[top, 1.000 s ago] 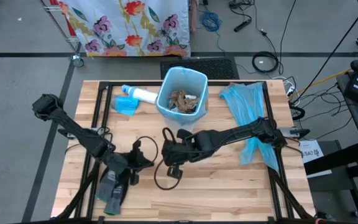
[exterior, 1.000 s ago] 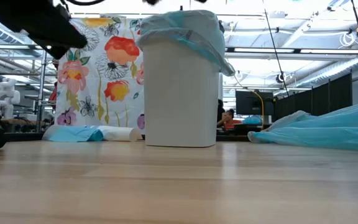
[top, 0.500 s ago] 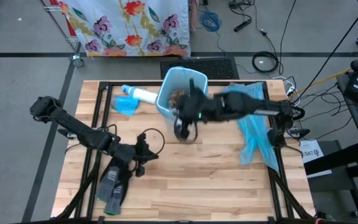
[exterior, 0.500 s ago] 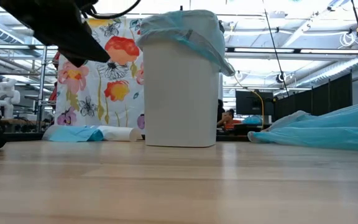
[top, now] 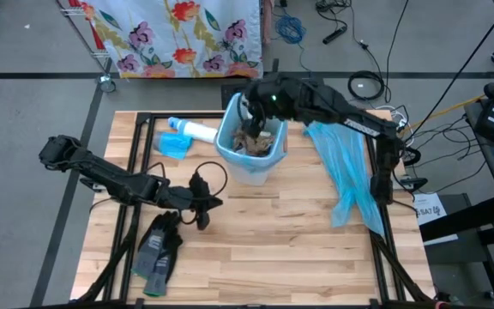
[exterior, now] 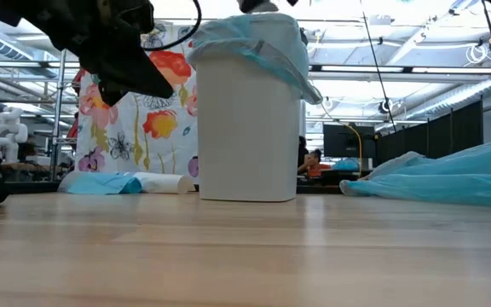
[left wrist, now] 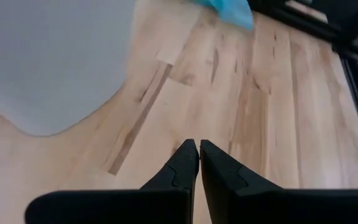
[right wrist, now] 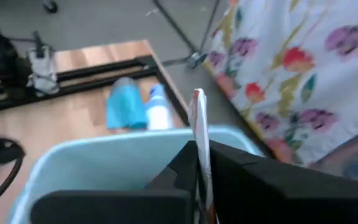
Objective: Place trash/remove bag and relplace
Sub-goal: Put the white paper into the trash bin, then remove trash bag from the trash bin
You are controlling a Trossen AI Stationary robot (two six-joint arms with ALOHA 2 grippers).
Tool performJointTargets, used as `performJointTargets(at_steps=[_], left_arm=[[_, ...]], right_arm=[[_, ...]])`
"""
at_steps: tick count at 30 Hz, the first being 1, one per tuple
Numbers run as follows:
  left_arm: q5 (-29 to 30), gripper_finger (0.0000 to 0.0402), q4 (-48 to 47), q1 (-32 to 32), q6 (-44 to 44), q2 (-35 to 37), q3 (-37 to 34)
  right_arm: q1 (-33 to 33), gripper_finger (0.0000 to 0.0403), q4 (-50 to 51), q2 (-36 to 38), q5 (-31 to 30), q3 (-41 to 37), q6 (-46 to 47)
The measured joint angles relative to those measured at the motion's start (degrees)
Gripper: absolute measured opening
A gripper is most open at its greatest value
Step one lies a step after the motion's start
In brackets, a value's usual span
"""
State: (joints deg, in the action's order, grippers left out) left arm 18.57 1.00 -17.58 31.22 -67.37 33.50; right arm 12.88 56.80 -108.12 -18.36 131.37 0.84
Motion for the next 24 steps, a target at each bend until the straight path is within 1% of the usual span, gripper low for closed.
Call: performJointTargets(at_steps=[3, 5, 9, 11, 13, 19, 24], left_arm=[[0.62, 0.0024, 0.04, 0.04, 2.89, 0.00, 0.00], [1.76, 0.0024, 0.04, 0.02, 4.40, 0.00, 0.00], [4.32, 0.0024, 0.08, 0.04, 6.01, 0.00, 0.00], [4.69, 0.0024, 0.27, 0.04, 6.22, 0.00, 0.00], [5.25, 0.0024, 0.31, 0.06, 8.25, 0.00, 0.00], [5.99, 0.0024, 0.22, 1.72, 10.40, 0.00, -0.02], [5.99, 0.0024, 0.17, 3.56, 10.43, 0.02, -0.02]], right_arm=[[3.02, 0.0053, 1.89, -0.91, 8.83, 0.00, -0.06], [4.55, 0.0079, 3.64, -1.42, 12.45, -0.01, -0.11], [6.20, 0.0127, 7.40, -1.69, 12.99, -0.01, -1.89], [6.41, 0.0147, 8.78, -1.78, 12.98, -0.02, -2.90], [6.37, 0.0162, 8.92, -1.79, 13.00, -0.02, -3.81], [6.30, 0.0195, 9.01, -1.77, 13.22, -0.02, -5.00], [6.30, 0.0209, 12.11, -1.59, 13.17, -0.02, -5.29]])
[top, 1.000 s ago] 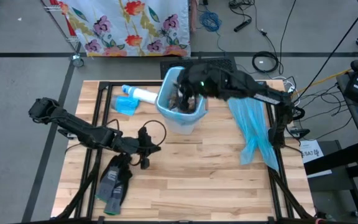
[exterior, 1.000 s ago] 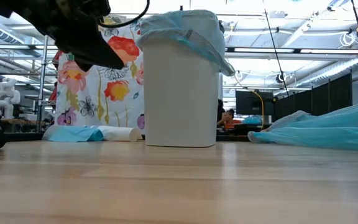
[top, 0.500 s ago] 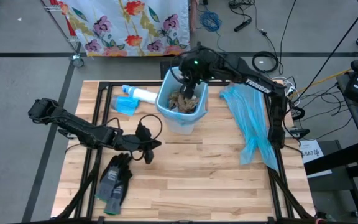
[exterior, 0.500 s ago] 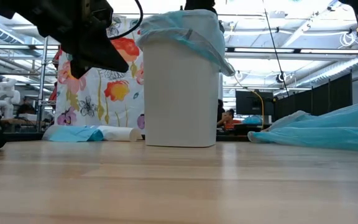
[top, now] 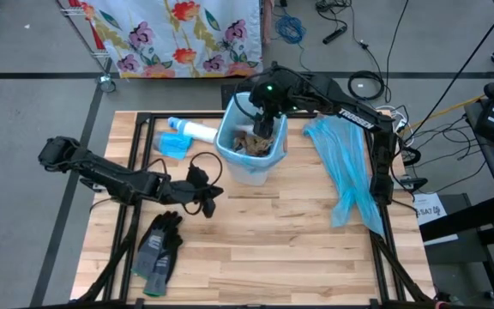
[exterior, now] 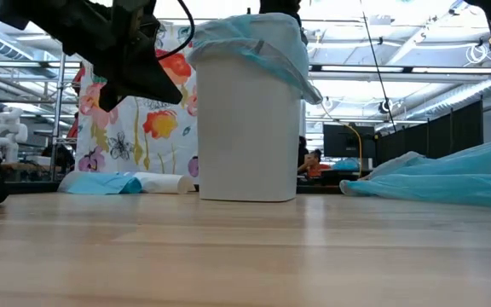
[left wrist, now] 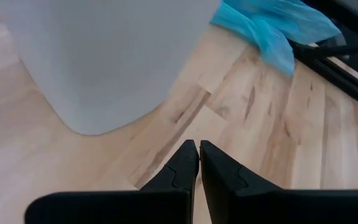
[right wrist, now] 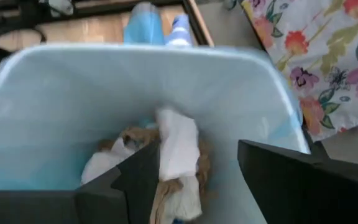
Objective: Place trash/remove bag and relplace
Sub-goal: Remove trash bag from the trash bin
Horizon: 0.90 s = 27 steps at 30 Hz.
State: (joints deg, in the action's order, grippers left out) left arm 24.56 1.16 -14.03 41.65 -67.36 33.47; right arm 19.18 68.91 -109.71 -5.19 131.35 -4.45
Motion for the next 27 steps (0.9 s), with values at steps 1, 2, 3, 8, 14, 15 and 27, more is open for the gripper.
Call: performJointTargets(at_steps=[1, 2, 3, 8, 14, 15, 27], left_arm=[[0.00, 0.0024, -0.05, 0.33, 0.00, -0.02, 0.00], [0.00, 0.0024, -0.19, 0.67, -0.07, -0.02, 0.00], [0.00, 0.0024, -0.25, 1.00, -0.19, -0.02, 0.00], [0.00, 0.0024, -3.03, 3.48, 1.31, -0.01, 0.00], [-3.12, 0.0024, -8.41, 7.52, -3.85, 7.26, 0.02], [-3.68, 0.0024, -10.35, 8.08, -5.07, 9.12, -0.02], [-6.37, 0.0024, -21.71, 17.51, -21.26, 25.57, -0.04]], right_arm=[[-0.02, 0.0210, 0.77, 0.10, 0.00, 0.02, -0.37], [-0.02, 0.0211, 1.52, 0.17, 0.00, 0.02, -0.79], [-0.04, 0.0212, 2.33, 0.20, 0.00, 0.02, -0.95], [-0.02, 0.0212, 7.77, 0.44, 0.04, 0.02, -0.91], [-0.01, 0.0212, 9.19, 5.06, 2.64, 0.02, 2.39], [0.00, 0.0212, 9.97, 6.05, 2.54, 0.02, 3.51], [-4.33, 0.0212, 21.47, 14.04, -9.67, 0.04, 24.36]])
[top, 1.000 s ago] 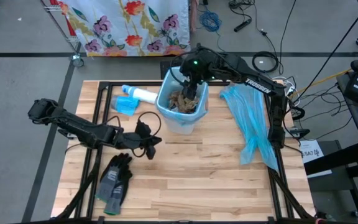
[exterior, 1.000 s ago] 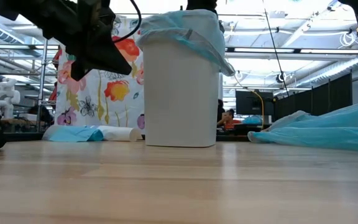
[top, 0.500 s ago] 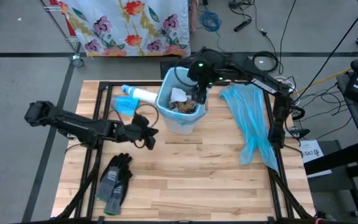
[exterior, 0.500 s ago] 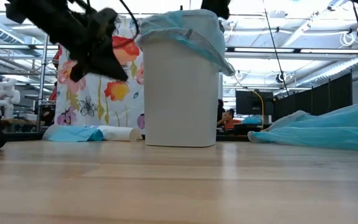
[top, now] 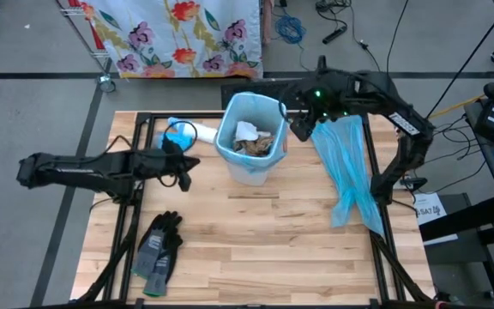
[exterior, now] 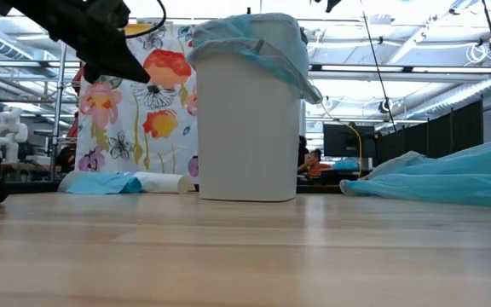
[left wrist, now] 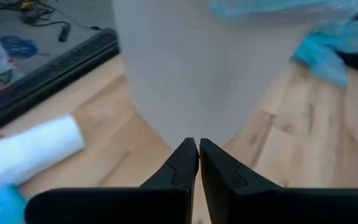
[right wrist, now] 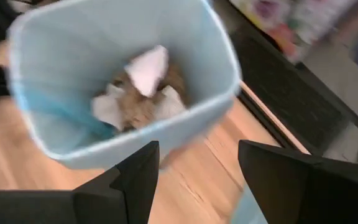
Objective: Place trash/remove bag and relplace
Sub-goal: Remove trash bag from the trash bin
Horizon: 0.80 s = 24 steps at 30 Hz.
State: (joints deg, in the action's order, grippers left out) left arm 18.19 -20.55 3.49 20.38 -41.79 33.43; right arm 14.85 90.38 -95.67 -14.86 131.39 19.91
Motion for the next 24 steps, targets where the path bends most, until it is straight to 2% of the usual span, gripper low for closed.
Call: performJointTargets(at_steps=[6, 10, 17, 24], left_arm=[[-5.53, 0.0024, -2.32, 6.31, -5.56, 4.67, 0.00], [-6.34, 0.0024, -2.67, 8.85, -8.63, 5.78, 0.00], [-11.88, 0.0024, -2.78, 11.91, -12.36, 5.82, 0.00], [-14.86, 0.0024, -2.78, 15.28, -15.05, 5.82, 0.00]], right_arm=[[-4.94, 0.0212, -0.48, 3.63, -4.47, -9.30, 12.66], [-9.34, 0.0212, -4.11, 6.55, -8.91, -22.11, 26.05], [-17.62, 0.0212, -24.02, 10.57, -9.70, -46.88, 43.47], [-23.62, 0.0212, -26.15, 18.09, -13.87, -62.94, 62.10]])
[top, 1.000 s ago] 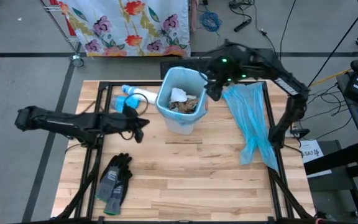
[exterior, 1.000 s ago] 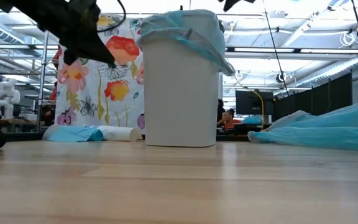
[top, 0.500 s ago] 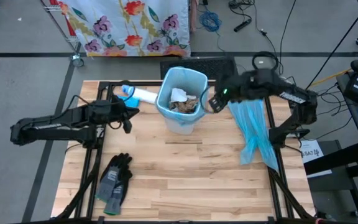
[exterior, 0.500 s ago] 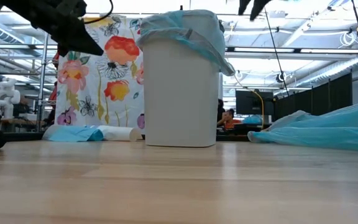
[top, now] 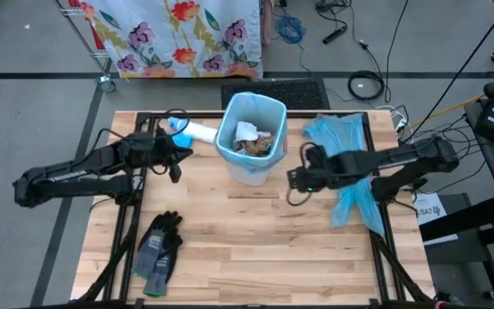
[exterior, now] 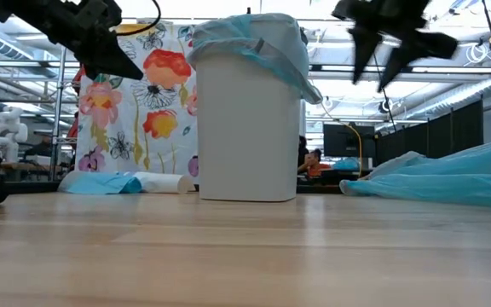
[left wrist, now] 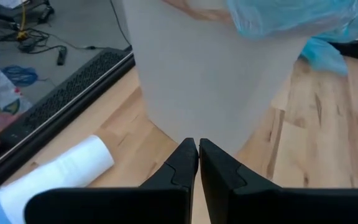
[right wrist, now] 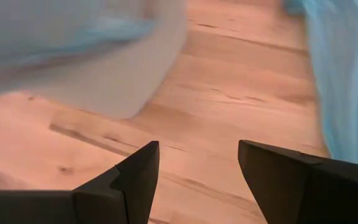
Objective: Place trash/remove bag and relplace
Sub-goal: Remove trash bag from the trash bin
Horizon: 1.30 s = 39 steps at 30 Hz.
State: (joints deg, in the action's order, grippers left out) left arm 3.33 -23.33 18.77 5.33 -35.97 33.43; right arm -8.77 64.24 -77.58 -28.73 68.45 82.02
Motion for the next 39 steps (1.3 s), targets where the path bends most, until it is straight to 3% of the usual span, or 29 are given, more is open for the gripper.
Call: performJointTargets(at_steps=[3, 7, 15, 17, 20, 25, 34, 39], left_arm=[[-2.01, 0.0024, 0.09, 1.50, -0.12, -0.19, 0.00], [-2.51, 0.0024, 0.25, 3.34, -0.12, -0.37, 0.00], [-3.27, 0.0024, 2.46, 5.75, 0.39, -0.37, 0.02], [-3.27, 0.0024, 2.76, 6.38, 2.12, -0.37, 0.02], [-3.27, 0.0024, 3.80, 7.15, 4.97, -0.37, 0.02], [-2.54, 0.0024, 3.78, 7.74, 7.85, -0.37, 0.02], [-1.59, 0.0024, 3.72, 7.88, 9.33, -1.03, 0.02], [-1.50, 0.0024, 3.54, 7.84, 9.34, -2.54, 0.02]], right_arm=[[-0.42, 0.0212, -4.62, 5.86, -0.28, -8.27, 2.82], [1.43, 0.0212, -20.99, 14.99, 1.01, -21.66, 0.38], [16.93, 0.0212, -59.26, 30.23, 16.00, -42.45, -18.22], [21.85, 0.0212, -65.27, 31.00, 19.90, -44.16, -21.95], [27.76, 0.0212, -66.30, 29.96, 25.74, -44.19, -26.10], [32.01, 0.0212, -70.82, 25.90, 33.12, -43.74, -32.57], [32.47, 0.0211, -81.42, 20.23, 34.83, -43.67, -36.15], [32.45, 0.0191, -84.88, 16.91, 35.10, -43.67, -36.21]])
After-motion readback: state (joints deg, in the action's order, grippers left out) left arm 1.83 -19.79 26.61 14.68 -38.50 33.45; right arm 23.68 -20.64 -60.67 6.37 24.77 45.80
